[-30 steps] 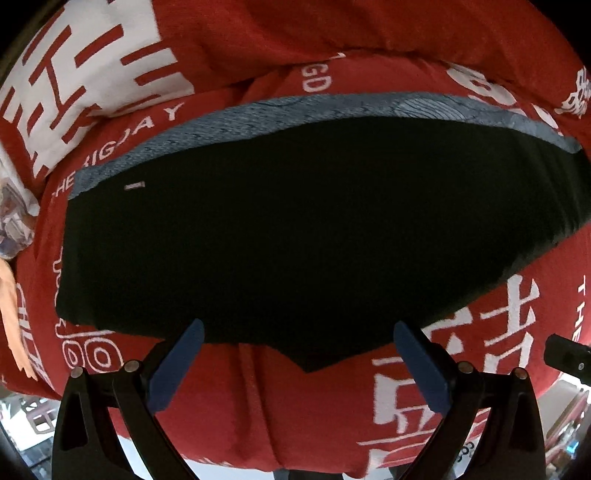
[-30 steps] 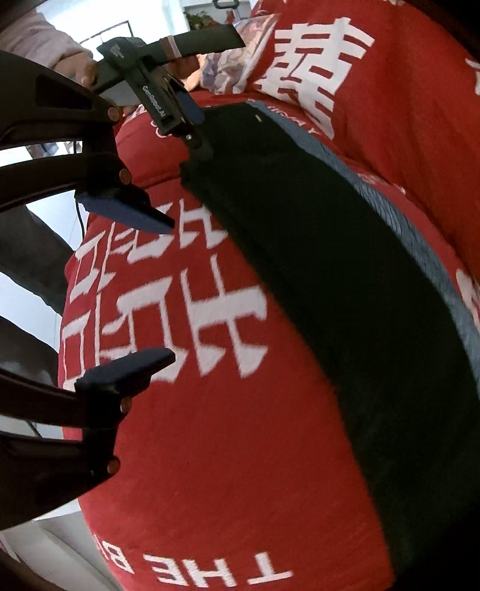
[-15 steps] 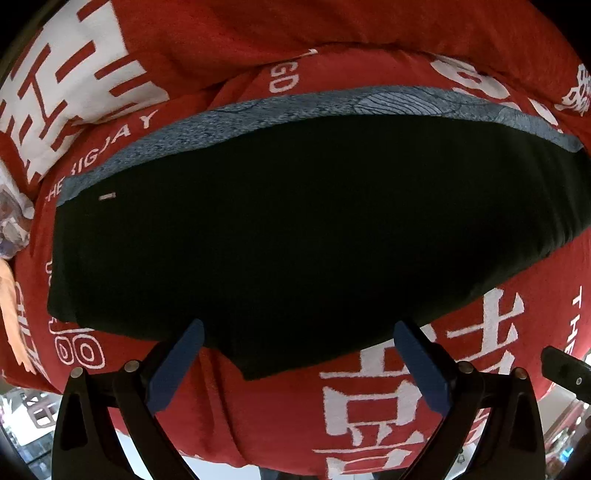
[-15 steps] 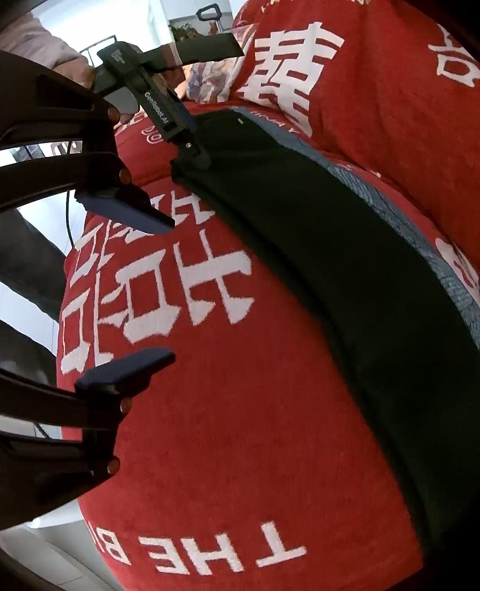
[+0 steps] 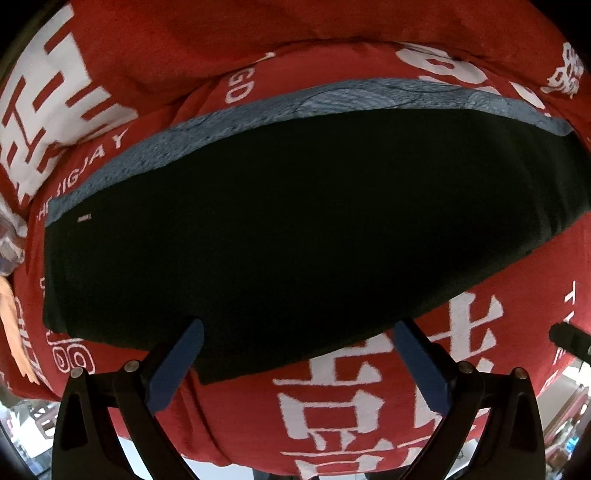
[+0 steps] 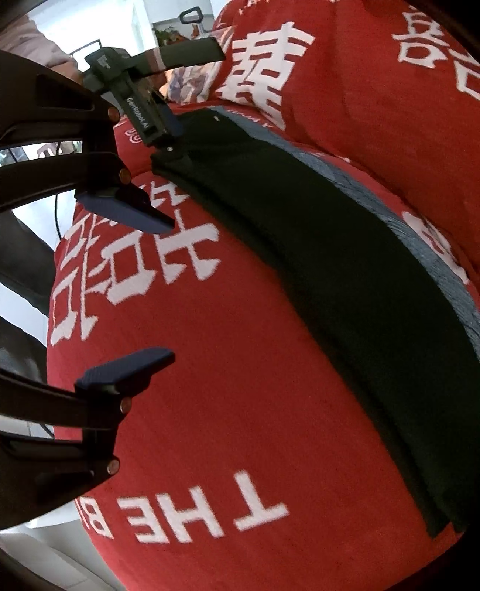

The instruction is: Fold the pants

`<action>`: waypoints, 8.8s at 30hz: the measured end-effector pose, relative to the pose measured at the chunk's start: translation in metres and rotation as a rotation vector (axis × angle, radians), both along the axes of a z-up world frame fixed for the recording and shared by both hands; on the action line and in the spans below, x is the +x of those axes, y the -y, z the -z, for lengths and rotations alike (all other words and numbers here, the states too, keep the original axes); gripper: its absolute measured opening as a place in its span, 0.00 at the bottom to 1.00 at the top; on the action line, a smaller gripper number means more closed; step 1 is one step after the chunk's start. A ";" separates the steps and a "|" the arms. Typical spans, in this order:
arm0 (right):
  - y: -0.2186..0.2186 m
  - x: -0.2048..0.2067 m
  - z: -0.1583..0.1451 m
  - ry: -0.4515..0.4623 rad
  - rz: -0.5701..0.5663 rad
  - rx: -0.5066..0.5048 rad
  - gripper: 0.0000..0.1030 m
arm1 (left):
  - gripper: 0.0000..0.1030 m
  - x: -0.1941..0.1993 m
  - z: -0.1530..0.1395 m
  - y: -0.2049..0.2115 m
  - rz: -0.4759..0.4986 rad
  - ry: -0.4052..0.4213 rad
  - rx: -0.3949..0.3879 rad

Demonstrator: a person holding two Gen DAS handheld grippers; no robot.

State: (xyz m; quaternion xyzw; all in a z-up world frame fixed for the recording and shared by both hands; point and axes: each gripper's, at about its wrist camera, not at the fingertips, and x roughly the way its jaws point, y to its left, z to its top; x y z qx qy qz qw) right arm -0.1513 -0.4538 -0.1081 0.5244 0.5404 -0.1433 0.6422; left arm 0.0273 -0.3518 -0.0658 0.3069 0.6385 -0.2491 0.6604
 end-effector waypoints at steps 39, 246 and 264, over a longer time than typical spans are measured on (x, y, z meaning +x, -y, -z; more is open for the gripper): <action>0.123 -0.091 0.025 0.248 0.440 0.027 0.66 | 1.00 -0.054 -0.020 0.127 0.041 0.070 -0.114; -0.083 0.247 0.012 0.178 -0.420 -0.136 0.41 | 0.84 0.064 0.022 -0.079 -0.225 0.047 -0.035; -0.134 0.201 -0.024 0.032 -0.588 -0.269 0.54 | 0.85 0.070 0.022 -0.111 -0.272 0.015 -0.022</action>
